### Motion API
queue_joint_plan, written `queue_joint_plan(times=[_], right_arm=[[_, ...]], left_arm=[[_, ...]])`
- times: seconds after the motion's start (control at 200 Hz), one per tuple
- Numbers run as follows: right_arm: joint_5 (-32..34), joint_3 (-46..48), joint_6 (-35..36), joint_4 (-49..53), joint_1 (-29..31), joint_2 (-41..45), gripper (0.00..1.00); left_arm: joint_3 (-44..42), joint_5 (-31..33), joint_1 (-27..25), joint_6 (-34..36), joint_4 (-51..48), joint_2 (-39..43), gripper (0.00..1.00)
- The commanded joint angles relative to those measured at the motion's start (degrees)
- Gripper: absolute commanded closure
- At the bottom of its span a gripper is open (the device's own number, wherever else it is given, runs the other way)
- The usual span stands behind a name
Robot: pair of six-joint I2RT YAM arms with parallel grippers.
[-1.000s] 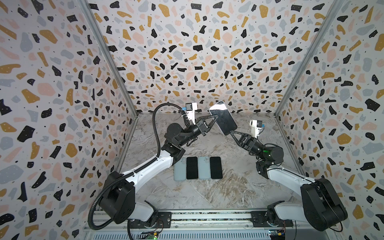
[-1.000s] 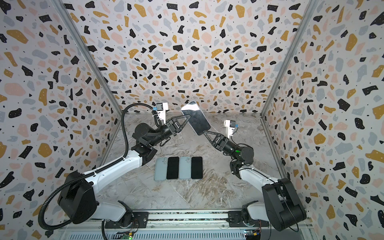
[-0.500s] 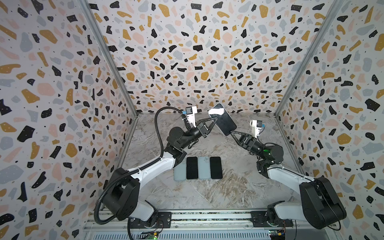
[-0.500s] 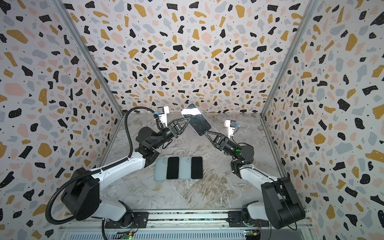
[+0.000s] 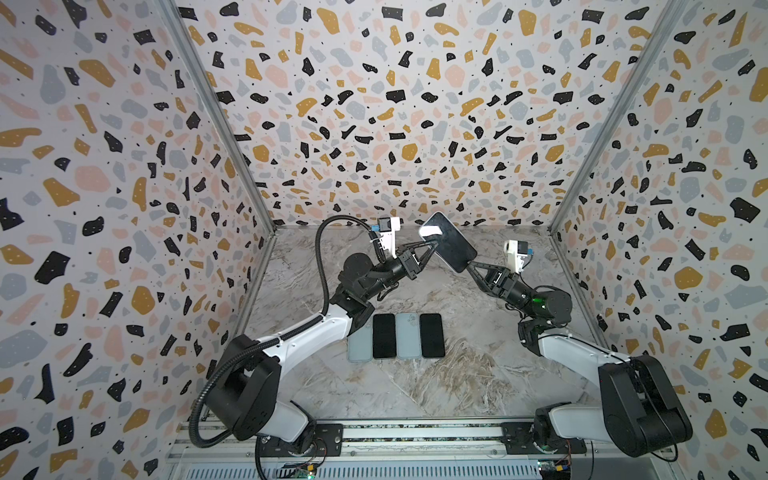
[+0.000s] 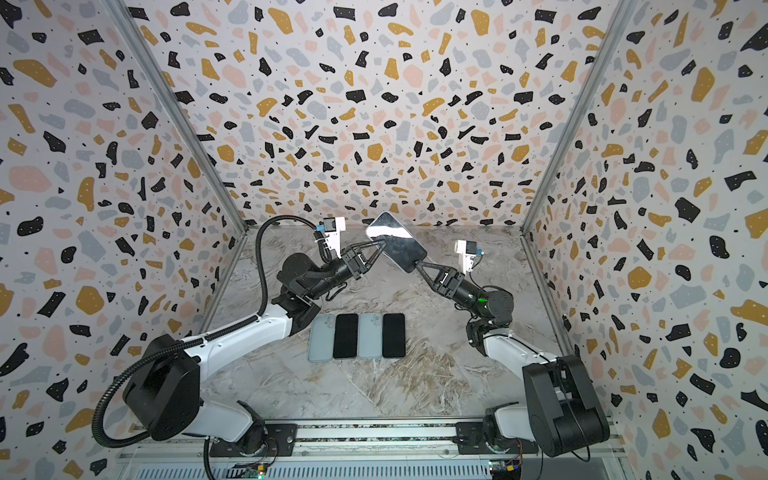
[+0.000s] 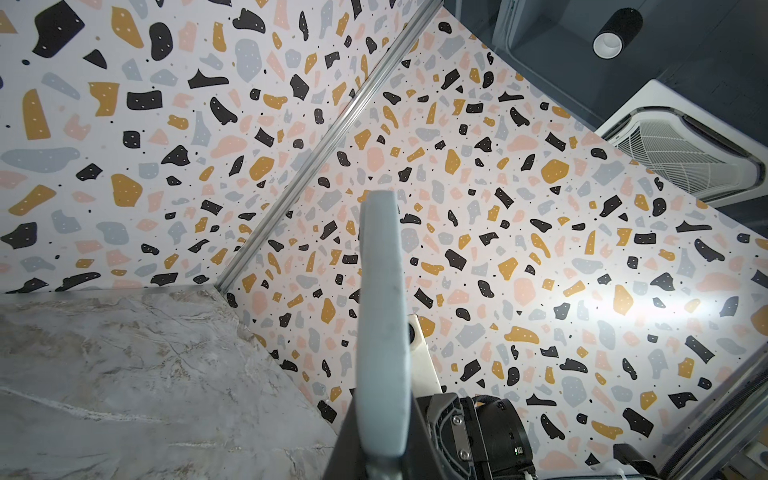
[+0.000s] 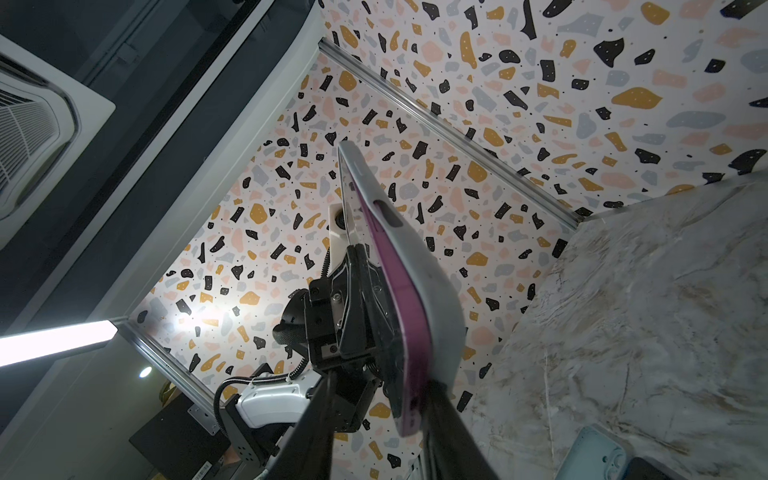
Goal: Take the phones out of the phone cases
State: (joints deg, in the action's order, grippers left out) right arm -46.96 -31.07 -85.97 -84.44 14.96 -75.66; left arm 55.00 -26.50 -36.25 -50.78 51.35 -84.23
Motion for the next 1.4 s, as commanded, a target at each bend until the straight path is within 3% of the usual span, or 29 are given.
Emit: queue_joint_plan(times=[0.0,0.846,0.961,1.131,1.397], right_arm=[[1.75,-2.77,-1.89,-12.92,0.94,2.82,0.64],[0.56,-4.84,1.01,-15.64,4.15,-0.61,0.94],[0.40,-4.79,1.16,-16.09,4.61,-0.76,0.93],[0.12,-4.71,1.50,-16.54,5.00,-0.98,0.82],[-0.34,-5.10,1.66,-18.61,4.91,-1.04,0.82]], left_arm=[[-2.27,-8.15,-3.12,1.82,-9.87,-3.12,1.00],[-0.86,-8.50,-4.88,2.88,-11.52,-5.99,1.00],[-0.60,-8.57,-5.23,3.13,-11.80,-6.45,1.00],[-0.38,-8.57,-5.75,3.32,-12.07,-6.99,1.00],[-0.49,-8.48,-6.20,3.20,-12.08,-7.79,1.00]])
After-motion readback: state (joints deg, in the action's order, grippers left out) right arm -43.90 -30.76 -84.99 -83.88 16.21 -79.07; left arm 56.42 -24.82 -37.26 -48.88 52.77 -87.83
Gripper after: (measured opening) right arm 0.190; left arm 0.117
